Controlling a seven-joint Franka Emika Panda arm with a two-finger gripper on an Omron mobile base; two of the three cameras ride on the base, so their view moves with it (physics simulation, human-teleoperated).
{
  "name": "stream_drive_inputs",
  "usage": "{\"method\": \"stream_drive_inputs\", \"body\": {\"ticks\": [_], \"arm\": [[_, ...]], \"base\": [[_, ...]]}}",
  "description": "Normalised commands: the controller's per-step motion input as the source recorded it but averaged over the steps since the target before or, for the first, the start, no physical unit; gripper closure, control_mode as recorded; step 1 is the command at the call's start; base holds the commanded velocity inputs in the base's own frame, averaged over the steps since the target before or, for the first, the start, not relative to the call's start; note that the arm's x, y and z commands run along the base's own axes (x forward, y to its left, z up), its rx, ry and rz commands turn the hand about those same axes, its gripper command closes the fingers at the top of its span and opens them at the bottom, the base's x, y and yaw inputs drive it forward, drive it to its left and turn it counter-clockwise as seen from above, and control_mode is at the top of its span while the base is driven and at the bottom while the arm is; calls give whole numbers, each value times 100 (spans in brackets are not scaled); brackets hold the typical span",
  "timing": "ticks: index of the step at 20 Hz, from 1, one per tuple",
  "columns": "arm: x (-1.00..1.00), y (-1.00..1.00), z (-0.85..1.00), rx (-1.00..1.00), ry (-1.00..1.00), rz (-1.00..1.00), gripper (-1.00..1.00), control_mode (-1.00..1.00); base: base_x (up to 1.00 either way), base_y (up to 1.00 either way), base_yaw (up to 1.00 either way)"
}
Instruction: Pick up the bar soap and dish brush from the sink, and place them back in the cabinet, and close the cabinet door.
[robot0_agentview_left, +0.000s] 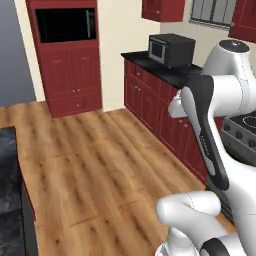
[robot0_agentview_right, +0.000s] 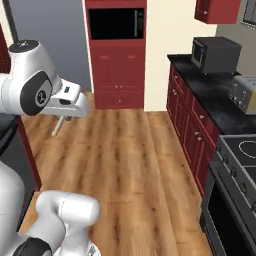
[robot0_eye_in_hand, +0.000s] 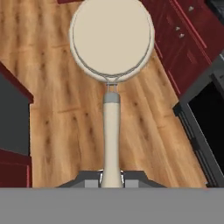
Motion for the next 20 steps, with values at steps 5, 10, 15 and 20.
{"method": "stream_drive_inputs", "body": {"ticks": [5,10,15,20], "arm": [[0,0,0,0,0,0,100,100],[0,0,0,0,0,0,100,100],[0,0,0,0,0,0,100,100],[0,0,0,0,0,0,100,100]], "base": [[0,0,-56],[0,0,-56],[0,0,-55],[0,0,-54]]}}
